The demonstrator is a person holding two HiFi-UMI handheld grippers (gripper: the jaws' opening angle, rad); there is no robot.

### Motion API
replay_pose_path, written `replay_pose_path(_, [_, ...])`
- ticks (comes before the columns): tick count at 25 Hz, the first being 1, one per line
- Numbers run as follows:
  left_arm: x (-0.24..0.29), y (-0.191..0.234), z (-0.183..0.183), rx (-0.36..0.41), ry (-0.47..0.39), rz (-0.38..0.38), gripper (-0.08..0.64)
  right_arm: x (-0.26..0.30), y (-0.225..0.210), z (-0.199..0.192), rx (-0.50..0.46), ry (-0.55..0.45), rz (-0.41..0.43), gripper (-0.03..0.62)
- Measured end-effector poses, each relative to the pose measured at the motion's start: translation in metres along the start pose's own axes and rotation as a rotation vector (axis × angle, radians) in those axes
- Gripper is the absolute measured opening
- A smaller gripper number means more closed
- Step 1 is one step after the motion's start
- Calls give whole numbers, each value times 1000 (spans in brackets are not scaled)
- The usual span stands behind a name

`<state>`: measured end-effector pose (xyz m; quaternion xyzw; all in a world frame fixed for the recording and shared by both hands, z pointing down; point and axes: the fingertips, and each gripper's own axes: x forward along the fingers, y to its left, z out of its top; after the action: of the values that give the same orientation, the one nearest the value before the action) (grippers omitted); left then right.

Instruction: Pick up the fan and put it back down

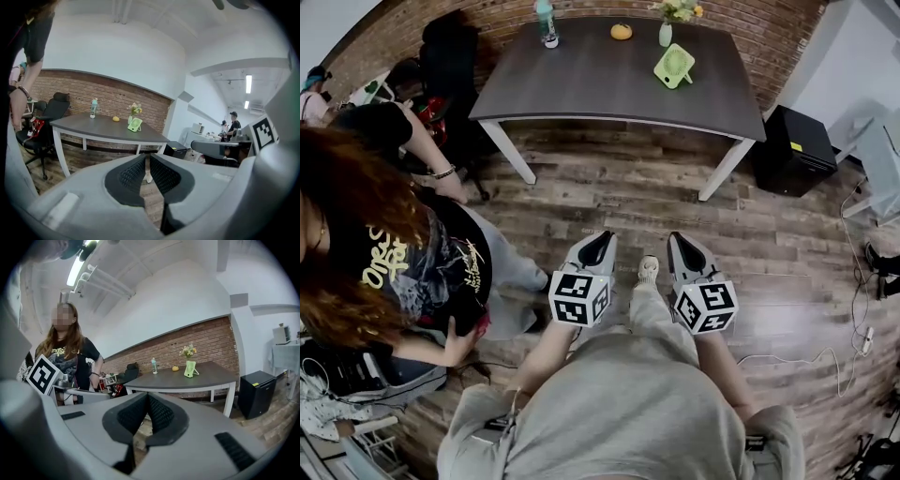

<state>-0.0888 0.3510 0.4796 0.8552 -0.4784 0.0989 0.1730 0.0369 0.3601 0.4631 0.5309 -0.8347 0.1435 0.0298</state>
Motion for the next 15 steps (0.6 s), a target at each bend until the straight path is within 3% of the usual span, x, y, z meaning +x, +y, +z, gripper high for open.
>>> replay_pose_path(7, [52,6,13,-3,0,-32,40,38,-44,9,5,3,-5,6])
replay_pose_path(9, [70,11,21,-4,-2,-40,75,54,-56,15,7,4,2,13])
replay_pose_path(15, [120,23,48,-6,-5,-42,133,99,-91,37,10,10,25,93])
